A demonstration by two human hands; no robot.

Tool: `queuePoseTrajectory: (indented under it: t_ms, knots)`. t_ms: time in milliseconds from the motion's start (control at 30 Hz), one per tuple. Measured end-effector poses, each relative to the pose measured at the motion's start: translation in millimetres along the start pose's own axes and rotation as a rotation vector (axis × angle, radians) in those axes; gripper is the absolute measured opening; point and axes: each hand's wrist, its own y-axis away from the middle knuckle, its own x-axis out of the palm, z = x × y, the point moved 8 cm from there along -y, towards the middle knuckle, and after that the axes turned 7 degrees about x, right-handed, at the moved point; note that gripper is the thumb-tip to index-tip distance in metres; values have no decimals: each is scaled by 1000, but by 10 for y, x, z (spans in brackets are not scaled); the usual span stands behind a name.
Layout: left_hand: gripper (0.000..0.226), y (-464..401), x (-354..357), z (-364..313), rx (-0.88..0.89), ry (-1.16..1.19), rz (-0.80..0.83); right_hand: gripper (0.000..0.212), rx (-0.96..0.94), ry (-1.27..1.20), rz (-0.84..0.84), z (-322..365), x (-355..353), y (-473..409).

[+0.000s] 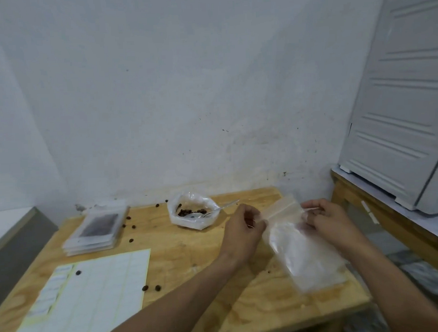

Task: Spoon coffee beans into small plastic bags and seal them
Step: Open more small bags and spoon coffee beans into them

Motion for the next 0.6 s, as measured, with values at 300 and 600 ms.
queuePoseTrajectory:
  t_ms: [300,600]
  knots:
    - [7,-192,-1161,-879,289,56,-338,22,-486,-92,-242,1212,372,407]
    - [7,17,-2001,-1221,683,-410,-440,26,-418,-203,250,2163,1652,699]
